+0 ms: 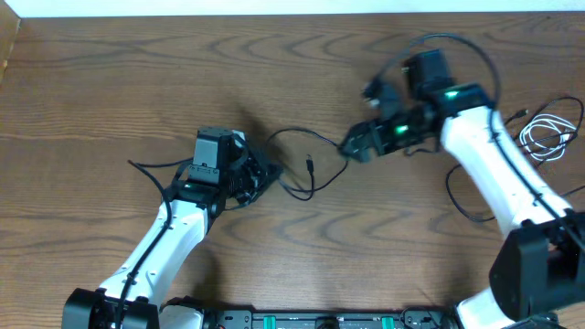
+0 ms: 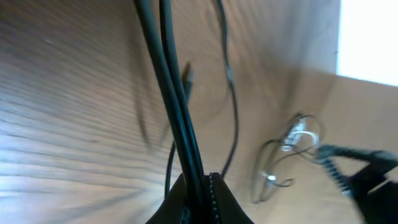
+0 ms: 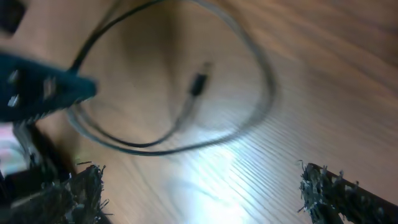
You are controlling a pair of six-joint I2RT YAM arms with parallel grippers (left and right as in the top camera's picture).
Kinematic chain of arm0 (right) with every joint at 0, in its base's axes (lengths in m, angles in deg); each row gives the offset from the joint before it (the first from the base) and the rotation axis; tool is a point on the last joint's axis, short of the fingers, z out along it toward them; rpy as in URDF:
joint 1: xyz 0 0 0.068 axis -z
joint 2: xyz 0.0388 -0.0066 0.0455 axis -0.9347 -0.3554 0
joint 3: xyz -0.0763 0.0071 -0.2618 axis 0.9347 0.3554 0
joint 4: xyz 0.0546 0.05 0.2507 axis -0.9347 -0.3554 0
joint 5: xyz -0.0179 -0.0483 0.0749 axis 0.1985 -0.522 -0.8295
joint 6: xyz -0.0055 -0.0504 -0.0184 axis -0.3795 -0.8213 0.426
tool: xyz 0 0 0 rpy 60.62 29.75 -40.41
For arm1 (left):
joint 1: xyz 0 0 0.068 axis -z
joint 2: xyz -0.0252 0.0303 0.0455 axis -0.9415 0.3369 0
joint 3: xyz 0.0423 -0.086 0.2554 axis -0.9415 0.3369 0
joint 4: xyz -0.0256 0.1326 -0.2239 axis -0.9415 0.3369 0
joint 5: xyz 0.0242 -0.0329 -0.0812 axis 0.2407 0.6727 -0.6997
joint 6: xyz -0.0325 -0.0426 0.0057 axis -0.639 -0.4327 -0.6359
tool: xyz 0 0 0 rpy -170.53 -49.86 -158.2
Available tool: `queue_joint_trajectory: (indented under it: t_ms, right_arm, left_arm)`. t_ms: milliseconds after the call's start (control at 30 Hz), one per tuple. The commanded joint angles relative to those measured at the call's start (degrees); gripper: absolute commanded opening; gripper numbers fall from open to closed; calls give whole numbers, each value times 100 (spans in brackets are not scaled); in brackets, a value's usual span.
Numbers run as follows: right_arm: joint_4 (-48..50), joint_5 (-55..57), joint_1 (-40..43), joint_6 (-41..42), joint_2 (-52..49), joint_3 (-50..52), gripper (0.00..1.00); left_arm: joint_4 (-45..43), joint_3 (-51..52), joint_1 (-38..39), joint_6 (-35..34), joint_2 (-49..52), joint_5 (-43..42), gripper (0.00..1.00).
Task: Untangle cables
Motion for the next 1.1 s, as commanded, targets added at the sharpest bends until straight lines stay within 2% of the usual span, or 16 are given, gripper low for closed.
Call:
queue_joint_trajectory:
  t_ms: [0,167,300,433,467,633,733,767,800,900,933,967,1033,1067]
  right_arm:
    - [203,-170,-695,-704,-48,39,99]
    - [369,-35,-1436,-990,-55,39,99]
    - [431,389,-1895,-986,-70,39,99]
    - [487,844,-2203,-896,-116,39,89]
    - [498,916,-2243,-852,-136,39,85]
    - [509,975,-2291,-789,-149,39,15]
    - [511,1088,-2256,-772,-149,39,11]
    - [509,1147,-2249,-769,-149,39,8]
    - [511,1198,-2247,-769,-149,39,1]
    - [535,1250,-2247,-765,-149,39,1]
    - [562,1250,-2249,-688,-149,39,1]
    - [614,1250,-2247,-579,-149,39,1]
    - [828,1274,-2210,-262,-149,39,1]
    - [997,1272,-2155,-37,-149,39,1]
  left_arm:
    - [-337,-85,2,-1073,28,-638,7]
    - [-649,-85,2,-1646,26,-940,7]
    - [-798,-85,-2,-1731,26,-1300,8]
    - [-1130,-85,-17,-1937,26,-1716,8]
    - [-1213,-85,-33,-1969,26,-1773,7]
    - [-1338,-85,-258,-1978,26,-1766,8]
    - [-1338,-85,-442,-1958,26,-1766,8]
    - [-1338,-85,-501,-1958,26,-1766,8]
    - [-1338,-85,-568,-1958,26,-1766,7]
    - [-1338,-85,-715,-1954,26,-1768,8]
    - [-1338,-85,-737,-1904,26,-1768,11]
    - [-1335,-85,-739,-1834,26,-1766,23]
    - [-1335,-85,-739,-1606,26,-1768,56]
    - [-1333,-85,-739,-1379,26,-1768,76]
